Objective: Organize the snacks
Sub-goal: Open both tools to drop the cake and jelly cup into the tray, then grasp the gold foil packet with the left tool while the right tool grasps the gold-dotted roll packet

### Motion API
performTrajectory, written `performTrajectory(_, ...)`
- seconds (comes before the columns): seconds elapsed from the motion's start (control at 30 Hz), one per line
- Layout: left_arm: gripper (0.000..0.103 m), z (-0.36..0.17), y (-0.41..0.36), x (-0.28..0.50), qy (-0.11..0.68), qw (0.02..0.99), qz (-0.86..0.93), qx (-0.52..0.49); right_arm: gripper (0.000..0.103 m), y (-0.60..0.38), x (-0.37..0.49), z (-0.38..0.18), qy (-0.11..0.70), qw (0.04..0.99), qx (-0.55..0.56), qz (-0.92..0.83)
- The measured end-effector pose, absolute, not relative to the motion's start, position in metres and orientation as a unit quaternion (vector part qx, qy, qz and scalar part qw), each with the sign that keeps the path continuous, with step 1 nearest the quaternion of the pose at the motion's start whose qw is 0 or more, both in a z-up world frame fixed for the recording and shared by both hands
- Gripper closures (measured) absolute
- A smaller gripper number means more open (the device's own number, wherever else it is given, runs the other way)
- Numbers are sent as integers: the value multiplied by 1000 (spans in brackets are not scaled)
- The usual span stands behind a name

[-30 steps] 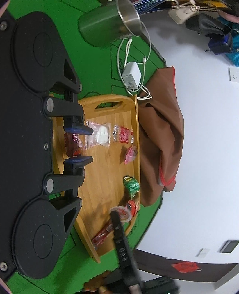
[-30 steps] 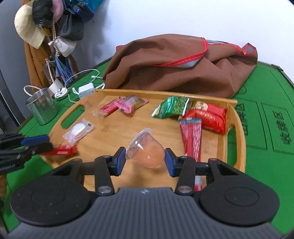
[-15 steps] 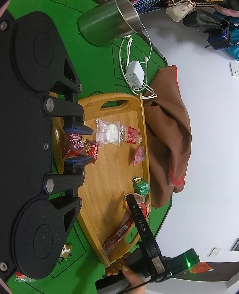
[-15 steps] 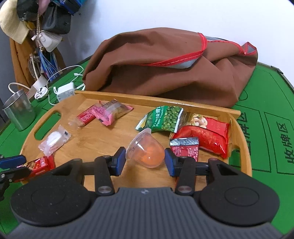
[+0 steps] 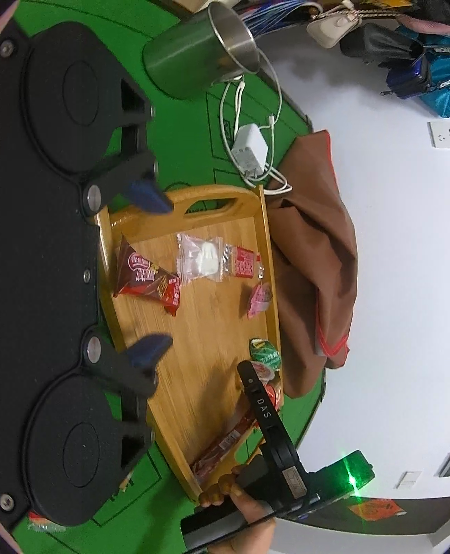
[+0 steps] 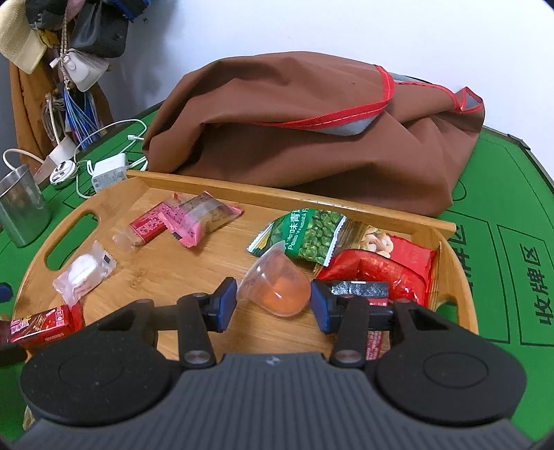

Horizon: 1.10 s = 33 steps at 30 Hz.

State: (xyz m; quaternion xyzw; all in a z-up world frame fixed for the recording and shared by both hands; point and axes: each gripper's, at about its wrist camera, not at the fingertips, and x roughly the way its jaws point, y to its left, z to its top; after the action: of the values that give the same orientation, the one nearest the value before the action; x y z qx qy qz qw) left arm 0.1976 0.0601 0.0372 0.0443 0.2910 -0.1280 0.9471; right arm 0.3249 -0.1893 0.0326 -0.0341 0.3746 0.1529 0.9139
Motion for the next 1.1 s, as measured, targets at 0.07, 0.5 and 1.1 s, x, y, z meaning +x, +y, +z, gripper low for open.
performTrajectory(0.07, 21, 37, 59, 196, 290, 947, -125, 50, 38, -188, 324, 33, 372, 915, -38, 150)
performTrajectory(0.5, 0, 43, 50, 178, 269, 949, -154, 65, 0, -187, 308, 56, 346, 930, -34, 123)
performTrajectory(1.1, 0, 42, 45, 145, 283, 940, -176, 65, 0, -212, 233, 62, 353, 923, -9, 150)
